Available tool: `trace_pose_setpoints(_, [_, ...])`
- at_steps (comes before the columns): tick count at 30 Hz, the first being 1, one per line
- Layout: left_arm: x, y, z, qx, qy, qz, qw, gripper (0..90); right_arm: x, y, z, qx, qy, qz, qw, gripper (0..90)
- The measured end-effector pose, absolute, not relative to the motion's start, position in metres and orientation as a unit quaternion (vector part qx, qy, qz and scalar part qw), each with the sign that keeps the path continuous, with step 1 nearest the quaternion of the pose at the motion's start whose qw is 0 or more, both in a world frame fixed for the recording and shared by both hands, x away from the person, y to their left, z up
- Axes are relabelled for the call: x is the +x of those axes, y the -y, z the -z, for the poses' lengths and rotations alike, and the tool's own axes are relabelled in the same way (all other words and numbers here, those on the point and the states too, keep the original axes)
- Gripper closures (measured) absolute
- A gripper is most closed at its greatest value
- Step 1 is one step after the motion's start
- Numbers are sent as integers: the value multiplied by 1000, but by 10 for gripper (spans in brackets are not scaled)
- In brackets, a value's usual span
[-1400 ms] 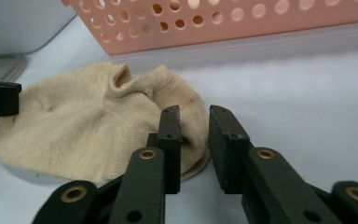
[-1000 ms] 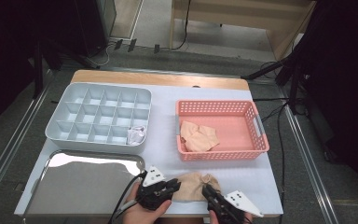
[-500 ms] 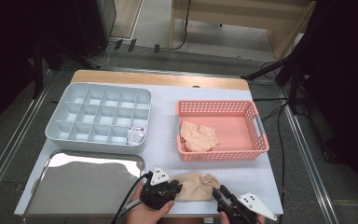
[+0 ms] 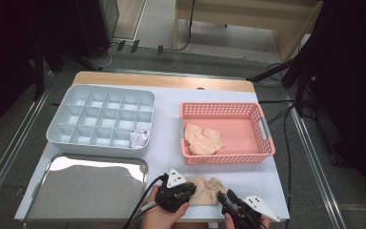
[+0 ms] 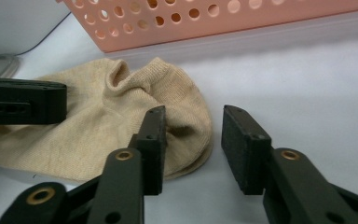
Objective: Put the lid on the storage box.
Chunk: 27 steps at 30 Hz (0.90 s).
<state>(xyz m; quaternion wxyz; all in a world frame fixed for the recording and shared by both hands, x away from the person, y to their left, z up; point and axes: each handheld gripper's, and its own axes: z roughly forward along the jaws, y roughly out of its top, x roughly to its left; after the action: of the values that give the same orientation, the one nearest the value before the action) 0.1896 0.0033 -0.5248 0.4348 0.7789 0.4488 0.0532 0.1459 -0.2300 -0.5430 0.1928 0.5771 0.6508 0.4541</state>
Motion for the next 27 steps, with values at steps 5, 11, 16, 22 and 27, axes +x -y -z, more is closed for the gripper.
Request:
trace_pose_setpoints(5, [193, -5, 530, 779, -456, -47, 427, 892, 147, 228, 543, 569, -659, -458, 177, 742])
trace_pose_setpoints(11, [193, -8, 527, 778, -453, -41, 433, 881, 151, 231, 542, 570, -657, -467, 159, 834])
trace_pose_setpoints(16, [193, -6, 526, 780, -449, -43, 434, 869, 146, 234, 533, 566, -648, -484, 162, 839])
trace_pose_setpoints(22, [196, -3, 530, 780, -455, -45, 427, 885, 137, 232, 521, 547, -642, -510, 169, 841])
trace_pose_setpoints(27, [196, -2, 530, 780, -457, -48, 425, 887, 130, 221, 509, 520, -646, -531, 175, 843])
